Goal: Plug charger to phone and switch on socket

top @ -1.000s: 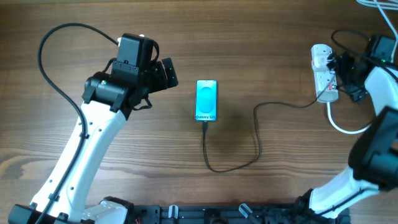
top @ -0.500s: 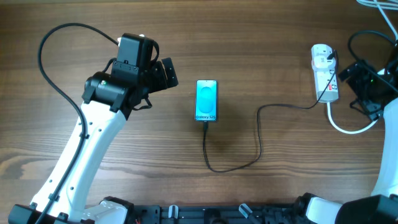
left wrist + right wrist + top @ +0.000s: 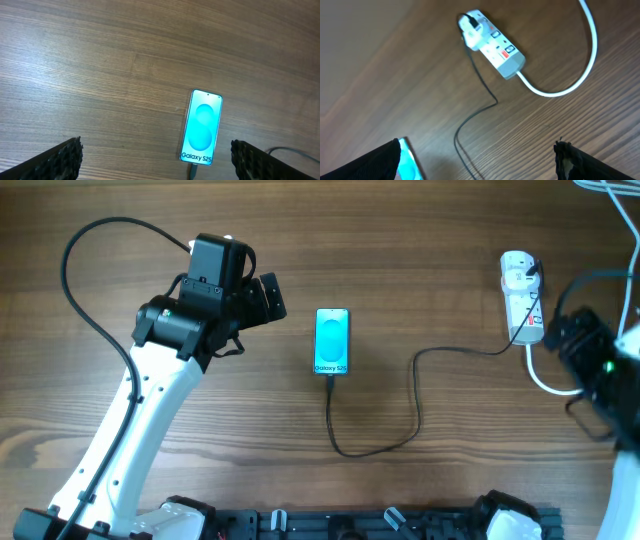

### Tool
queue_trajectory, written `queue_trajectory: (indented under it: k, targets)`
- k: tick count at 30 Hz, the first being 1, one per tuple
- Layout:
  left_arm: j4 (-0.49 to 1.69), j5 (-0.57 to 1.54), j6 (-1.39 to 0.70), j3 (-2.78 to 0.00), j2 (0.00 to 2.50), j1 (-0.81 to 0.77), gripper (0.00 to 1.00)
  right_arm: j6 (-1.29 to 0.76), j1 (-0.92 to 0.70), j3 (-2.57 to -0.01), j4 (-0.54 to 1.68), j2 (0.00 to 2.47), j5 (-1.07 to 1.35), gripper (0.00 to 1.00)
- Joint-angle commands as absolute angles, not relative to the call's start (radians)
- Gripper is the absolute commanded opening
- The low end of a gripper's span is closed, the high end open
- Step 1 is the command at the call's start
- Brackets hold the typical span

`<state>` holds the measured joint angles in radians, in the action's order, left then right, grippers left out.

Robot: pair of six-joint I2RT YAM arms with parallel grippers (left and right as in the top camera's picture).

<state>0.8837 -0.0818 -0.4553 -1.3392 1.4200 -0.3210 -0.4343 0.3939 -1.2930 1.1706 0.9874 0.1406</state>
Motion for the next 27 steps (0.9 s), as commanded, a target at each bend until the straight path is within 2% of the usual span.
queue_trajectory:
  k: [1, 5, 27]
  targets:
    - [0.884, -0.096, -0.464, -1.337, 1.415, -0.317, 1.0, -0.403, 0.392, -1.2, 1.159, 0.856, 0.18, 1.0]
    - [0.884, -0.096, -0.464, -1.337, 1.415, -0.317, 1.0, -0.404, 0.392, -1.137, 1.146, 0.769, 0.231, 1.0]
    - [0.884, -0.096, -0.464, -1.337, 1.415, -0.317, 1.0, -0.448, 0.392, -1.137, 1.171, 0.77, 0.233, 1.0]
